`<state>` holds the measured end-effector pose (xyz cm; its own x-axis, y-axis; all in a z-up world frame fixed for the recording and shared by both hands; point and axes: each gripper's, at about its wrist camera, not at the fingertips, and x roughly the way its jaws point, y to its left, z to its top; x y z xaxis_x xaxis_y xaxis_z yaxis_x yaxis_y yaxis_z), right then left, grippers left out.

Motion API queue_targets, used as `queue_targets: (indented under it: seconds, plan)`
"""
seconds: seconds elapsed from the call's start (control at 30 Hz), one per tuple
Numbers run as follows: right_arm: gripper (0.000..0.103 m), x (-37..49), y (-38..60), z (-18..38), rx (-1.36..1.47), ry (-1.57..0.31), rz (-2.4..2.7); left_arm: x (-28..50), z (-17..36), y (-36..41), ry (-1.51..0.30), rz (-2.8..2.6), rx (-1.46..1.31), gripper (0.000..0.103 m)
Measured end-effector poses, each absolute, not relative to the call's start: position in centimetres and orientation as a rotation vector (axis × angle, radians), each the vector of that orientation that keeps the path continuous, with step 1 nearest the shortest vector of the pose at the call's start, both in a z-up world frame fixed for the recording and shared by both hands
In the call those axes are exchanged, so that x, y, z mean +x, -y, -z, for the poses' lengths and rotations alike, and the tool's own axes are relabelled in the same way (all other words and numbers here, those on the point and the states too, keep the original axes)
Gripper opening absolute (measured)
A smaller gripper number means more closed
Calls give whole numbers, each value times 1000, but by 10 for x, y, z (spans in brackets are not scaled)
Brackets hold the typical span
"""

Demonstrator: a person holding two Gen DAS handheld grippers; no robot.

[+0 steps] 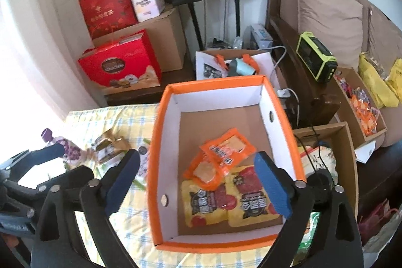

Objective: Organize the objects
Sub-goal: 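Withdraw both open grippers from the box back over the table, then grasp a brown wrapped snack with the right gripper and lift it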

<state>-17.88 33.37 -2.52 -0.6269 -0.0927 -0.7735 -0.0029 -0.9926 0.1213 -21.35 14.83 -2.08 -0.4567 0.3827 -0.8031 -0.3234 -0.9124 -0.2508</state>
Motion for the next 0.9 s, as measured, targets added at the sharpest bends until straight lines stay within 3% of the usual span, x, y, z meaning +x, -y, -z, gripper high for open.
queue_targets:
  seconds: [0.3, 0.9]
  plan:
    - [100, -168, -308, 23, 1318, 147, 2716, -197, 2, -107, -87, -2482, -1260, 103]
    - [101, -186, -228, 46, 1340, 82, 2532, -180, 18, 8, 114, -2535, -1324, 103]
